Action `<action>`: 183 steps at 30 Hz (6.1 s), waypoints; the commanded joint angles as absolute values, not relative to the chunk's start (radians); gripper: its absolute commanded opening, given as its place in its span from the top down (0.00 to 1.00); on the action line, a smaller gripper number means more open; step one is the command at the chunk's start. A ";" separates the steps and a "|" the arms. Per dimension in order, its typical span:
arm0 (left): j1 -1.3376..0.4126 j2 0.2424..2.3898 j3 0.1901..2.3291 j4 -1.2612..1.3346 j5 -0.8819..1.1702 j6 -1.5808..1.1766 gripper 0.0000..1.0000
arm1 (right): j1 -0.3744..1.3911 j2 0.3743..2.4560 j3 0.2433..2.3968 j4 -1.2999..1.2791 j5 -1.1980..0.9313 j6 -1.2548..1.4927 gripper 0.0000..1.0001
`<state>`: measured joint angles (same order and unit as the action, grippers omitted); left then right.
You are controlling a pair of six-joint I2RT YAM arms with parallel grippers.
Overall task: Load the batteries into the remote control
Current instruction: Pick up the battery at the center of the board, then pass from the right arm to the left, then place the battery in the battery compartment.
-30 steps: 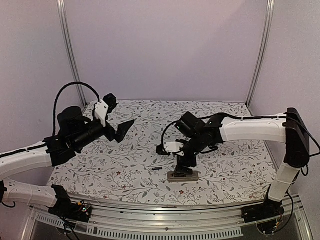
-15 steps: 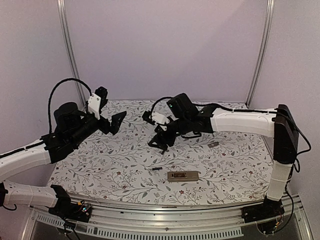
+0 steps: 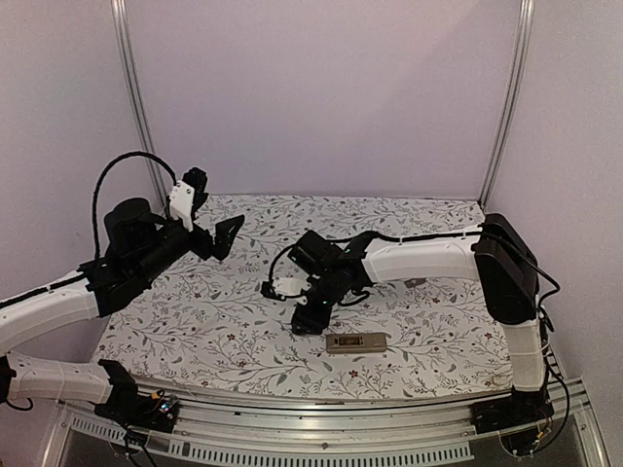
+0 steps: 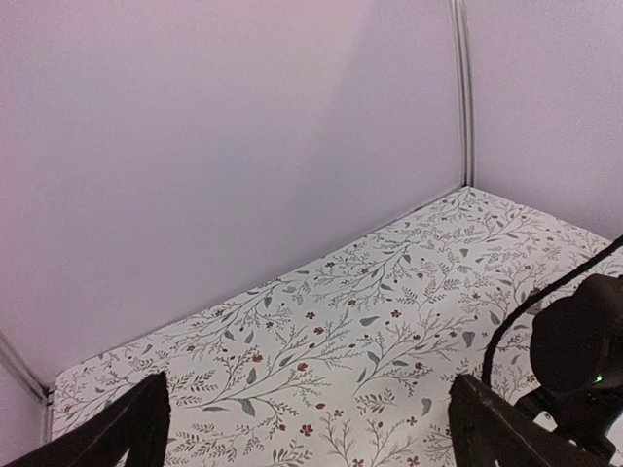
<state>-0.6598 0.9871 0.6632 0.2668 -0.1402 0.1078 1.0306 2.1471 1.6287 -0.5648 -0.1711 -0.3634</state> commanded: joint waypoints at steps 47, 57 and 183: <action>-0.749 0.972 0.662 0.087 0.243 0.395 0.20 | 0.937 1.922 1.541 -0.637 -0.345 -0.392 1.00; -1.048 0.922 0.578 0.210 0.120 0.950 0.24 | 0.914 1.662 1.432 -0.690 -0.405 -0.255 1.00; -1.206 2.057 1.428 -0.619 -0.256 0.037 1.00 | 0.761 1.344 0.689 -0.198 -0.091 0.542 0.21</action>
<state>-1.2087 2.0281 1.4017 -0.5358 -0.1654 0.0769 0.7643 1.3643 0.6857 -0.1871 -0.0856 0.5388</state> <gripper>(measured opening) 0.054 0.786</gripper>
